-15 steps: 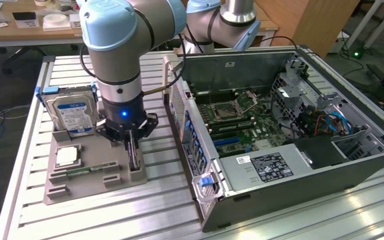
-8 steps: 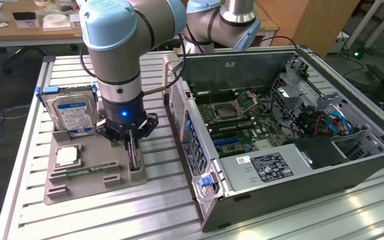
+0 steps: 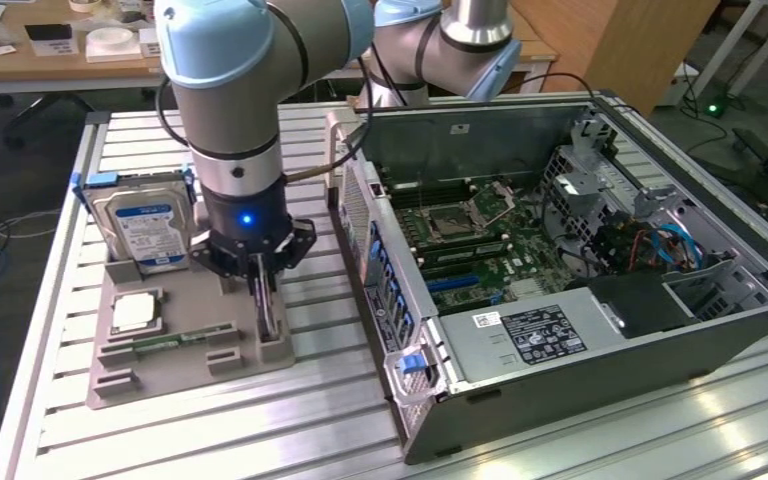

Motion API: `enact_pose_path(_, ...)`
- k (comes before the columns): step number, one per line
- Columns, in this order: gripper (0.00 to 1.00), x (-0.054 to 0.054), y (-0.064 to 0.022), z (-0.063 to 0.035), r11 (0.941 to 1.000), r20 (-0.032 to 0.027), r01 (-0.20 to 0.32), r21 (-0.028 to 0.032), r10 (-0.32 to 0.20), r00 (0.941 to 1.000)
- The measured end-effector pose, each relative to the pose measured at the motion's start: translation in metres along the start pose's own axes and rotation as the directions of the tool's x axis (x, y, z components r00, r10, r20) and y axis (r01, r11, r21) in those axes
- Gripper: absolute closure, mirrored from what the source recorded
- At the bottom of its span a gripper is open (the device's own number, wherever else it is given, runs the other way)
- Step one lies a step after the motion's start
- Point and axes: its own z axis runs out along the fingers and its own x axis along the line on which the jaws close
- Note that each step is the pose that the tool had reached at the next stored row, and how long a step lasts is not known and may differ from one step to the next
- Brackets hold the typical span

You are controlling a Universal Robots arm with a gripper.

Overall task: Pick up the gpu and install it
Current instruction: 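Pick up the gpu and move the gpu toward the slot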

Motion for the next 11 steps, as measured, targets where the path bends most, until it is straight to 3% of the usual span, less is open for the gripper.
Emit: enact_pose_path(11, 0.71, -0.001, 0.001, -0.0399, 1.0, -0.0001, 0.0, -0.0031, 0.0, 1.0)
